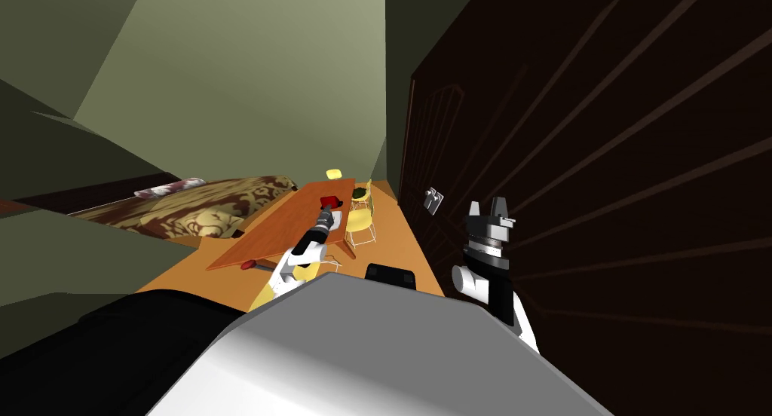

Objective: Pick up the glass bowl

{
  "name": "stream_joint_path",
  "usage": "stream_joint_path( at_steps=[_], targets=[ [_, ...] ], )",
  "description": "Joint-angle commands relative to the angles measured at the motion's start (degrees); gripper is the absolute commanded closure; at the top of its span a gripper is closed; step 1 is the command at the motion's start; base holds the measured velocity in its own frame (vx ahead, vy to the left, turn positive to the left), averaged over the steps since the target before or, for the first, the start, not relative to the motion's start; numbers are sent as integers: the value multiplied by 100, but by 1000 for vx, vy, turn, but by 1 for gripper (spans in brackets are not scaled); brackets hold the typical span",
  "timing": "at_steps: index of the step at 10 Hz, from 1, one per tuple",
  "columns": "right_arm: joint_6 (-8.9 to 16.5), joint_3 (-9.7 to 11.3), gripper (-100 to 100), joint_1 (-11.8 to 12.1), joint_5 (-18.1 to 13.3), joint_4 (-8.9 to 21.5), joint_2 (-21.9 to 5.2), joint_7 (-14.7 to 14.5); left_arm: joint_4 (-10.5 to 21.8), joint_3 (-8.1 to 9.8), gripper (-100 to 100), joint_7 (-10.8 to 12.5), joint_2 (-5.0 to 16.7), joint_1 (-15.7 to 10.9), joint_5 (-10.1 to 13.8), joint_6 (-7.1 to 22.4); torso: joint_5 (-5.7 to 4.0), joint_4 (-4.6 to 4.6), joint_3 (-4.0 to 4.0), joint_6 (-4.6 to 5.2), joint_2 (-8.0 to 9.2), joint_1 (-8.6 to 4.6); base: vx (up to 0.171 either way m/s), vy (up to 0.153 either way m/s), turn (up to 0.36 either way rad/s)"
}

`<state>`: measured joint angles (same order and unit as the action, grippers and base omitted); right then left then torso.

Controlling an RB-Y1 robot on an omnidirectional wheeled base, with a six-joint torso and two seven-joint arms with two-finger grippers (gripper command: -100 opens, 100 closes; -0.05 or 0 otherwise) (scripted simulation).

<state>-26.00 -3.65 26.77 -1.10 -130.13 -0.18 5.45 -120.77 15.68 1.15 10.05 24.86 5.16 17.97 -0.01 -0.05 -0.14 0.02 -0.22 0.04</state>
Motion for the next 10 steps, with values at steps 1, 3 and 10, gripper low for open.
stream_joint_path(
  at_steps=[1,3,10],
  targets=[
    [0,0,0,0,0,0,0,0,97,71,-100,48,104,-52,139,286,0,0,0,0,0,0,44,6,33],
    [0,0,0,0,0,0,0,0,198,109,-100,79,173,-74,250,615,1,0,-1,0,-2,5,49,9,18],
    [0,0,0,0,0,0,-1,0,505,196,-100,180,397,-138,593,1668,4,-1,-3,-1,-6,17,50,25,11]
  ],
)
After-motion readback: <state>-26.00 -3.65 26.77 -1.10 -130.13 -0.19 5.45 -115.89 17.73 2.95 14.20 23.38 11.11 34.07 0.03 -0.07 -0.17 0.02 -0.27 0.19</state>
